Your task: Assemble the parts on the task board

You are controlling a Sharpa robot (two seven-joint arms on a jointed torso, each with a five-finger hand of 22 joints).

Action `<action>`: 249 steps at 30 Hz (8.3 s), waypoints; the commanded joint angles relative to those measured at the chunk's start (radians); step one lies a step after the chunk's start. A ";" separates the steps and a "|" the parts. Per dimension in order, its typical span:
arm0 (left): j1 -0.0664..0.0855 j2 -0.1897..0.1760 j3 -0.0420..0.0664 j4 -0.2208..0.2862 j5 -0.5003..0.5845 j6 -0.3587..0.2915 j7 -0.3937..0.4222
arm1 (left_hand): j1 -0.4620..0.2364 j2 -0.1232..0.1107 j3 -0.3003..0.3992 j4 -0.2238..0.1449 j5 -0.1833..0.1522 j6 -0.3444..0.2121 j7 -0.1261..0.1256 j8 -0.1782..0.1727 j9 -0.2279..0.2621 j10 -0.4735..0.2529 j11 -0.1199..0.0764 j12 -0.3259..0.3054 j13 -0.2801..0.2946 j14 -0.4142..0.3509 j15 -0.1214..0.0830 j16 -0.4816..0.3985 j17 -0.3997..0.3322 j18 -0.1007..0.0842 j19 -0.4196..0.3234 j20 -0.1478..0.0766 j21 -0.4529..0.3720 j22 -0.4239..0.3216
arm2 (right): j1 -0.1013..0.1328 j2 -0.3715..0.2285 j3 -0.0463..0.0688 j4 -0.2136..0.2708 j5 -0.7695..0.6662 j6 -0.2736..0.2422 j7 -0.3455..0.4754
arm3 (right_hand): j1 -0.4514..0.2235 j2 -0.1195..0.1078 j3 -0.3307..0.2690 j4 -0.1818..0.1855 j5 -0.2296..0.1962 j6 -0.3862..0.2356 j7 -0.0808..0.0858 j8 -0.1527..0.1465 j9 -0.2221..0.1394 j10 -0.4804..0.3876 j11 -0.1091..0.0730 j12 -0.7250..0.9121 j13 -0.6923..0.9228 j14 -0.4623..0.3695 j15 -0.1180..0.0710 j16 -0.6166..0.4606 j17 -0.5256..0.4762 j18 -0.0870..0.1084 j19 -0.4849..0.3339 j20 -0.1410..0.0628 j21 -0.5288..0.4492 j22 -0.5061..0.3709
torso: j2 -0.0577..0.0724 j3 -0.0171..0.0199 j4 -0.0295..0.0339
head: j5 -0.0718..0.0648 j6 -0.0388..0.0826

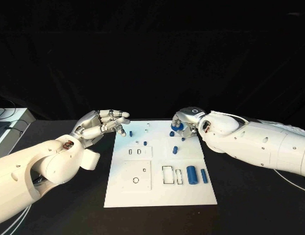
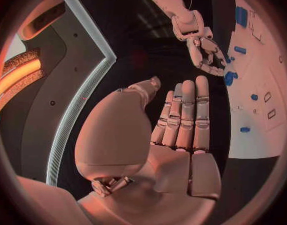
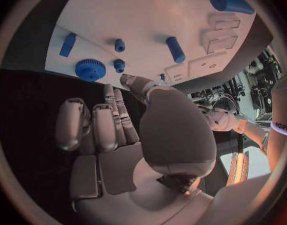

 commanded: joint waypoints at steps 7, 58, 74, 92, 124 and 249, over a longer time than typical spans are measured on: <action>0.000 0.000 0.005 0.000 -0.004 -0.003 0.004 | -0.011 -0.002 0.008 -0.003 0.004 -0.004 0.005 -0.005 0.002 -0.016 0.003 -0.009 0.000 -0.017 0.000 0.007 0.002 0.002 -0.014 0.000 0.013 0.007 | -0.009 0.013 0.000 -0.007 -0.008 0.027 -0.006 | -0.001 -0.008 -0.006 0.010 -0.011 -0.003 0.006 -0.007 0.003 -0.003 -0.001 -0.003 0.001 0.033 0.006 0.007 0.001 -0.006 0.003 0.001 0.003 0.003 | 0.013 0.0034 0.0011 | 0.004 -0.001; 0.001 0.005 0.009 -0.012 -0.033 -0.007 -0.018 | -0.003 0.009 0.020 -0.009 0.004 -0.002 0.006 -0.006 0.004 -0.020 0.004 -0.009 0.000 -0.023 0.001 0.014 0.002 0.003 -0.023 0.002 0.027 0.016 | -0.013 0.058 0.000 -0.058 -0.008 0.039 -0.022 | -0.004 0.022 -0.005 0.034 0.002 0.011 0.007 -0.005 0.017 0.000 0.000 0.002 0.004 0.027 0.008 0.021 0.002 -0.005 -0.004 0.005 0.006 0.010 | 0.034 0.0024 0.0032 | 0.006 0.001; 0.001 0.007 0.010 -0.013 -0.033 -0.005 -0.019 | 0.000 0.014 0.025 -0.011 0.004 0.000 0.006 -0.005 0.005 -0.018 0.004 -0.008 0.001 -0.022 0.000 0.016 0.001 0.004 -0.025 0.002 0.033 0.020 | -0.013 0.069 0.000 -0.065 0.005 0.049 -0.015 | -0.006 0.018 -0.006 0.035 -0.002 0.012 0.007 -0.005 0.018 0.001 0.000 0.000 0.004 0.026 0.008 0.021 -0.001 -0.004 -0.006 0.005 0.006 0.009 | 0.039 0.0019 0.0031 | 0.008 -0.005; 0.000 0.012 0.010 -0.021 -0.034 -0.001 -0.022 | 0.003 0.018 0.030 -0.014 0.004 0.000 0.006 -0.005 0.005 -0.018 0.003 -0.008 0.001 -0.022 0.000 0.018 0.001 0.004 -0.026 0.002 0.038 0.023 | -0.013 0.065 0.000 -0.058 -0.009 -0.010 -0.015 | 0.091 0.090 0.056 -0.052 -0.152 0.116 -0.046 0.087 0.101 0.190 -0.063 0.061 0.068 0.027 -0.043 0.040 0.001 -0.012 0.009 -0.040 0.044 0.072 | 0.039 0.0016 0.0025 | 0.007 -0.009; 0.000 0.012 0.010 -0.020 -0.034 0.003 -0.023 | 0.003 0.021 0.033 -0.015 0.003 0.001 0.006 -0.005 0.006 -0.018 0.004 -0.008 0.001 -0.023 0.000 0.020 0.000 0.004 -0.028 0.002 0.042 0.025 | -0.012 0.147 0.008 -0.074 -0.013 -0.215 -0.065 | 0.091 0.097 0.070 -0.068 -0.158 0.110 -0.050 0.109 0.132 0.194 -0.068 0.073 0.101 0.028 -0.049 0.042 0.000 -0.014 0.011 -0.047 0.048 0.084 | 0.045 -0.0022 0.0087 | 0.001 0.011; 0.001 0.029 0.013 -0.036 -0.043 0.015 -0.027 | 0.000 0.019 0.037 -0.020 0.003 -0.003 0.009 -0.008 0.007 -0.024 0.006 -0.011 0.000 -0.025 0.001 0.023 -0.003 0.004 -0.037 0.002 0.055 0.033 | -0.025 0.243 0.025 -0.212 0.029 -0.328 -0.002 | 0.033 0.015 0.092 -0.055 -0.110 -0.007 -0.001 0.024 0.144 -0.035 0.000 -0.003 0.021 -0.019 0.006 -0.049 -0.166 0.023 -0.102 0.003 -0.084 -0.063 | 0.077 -0.0268 0.0365 | -0.003 0.013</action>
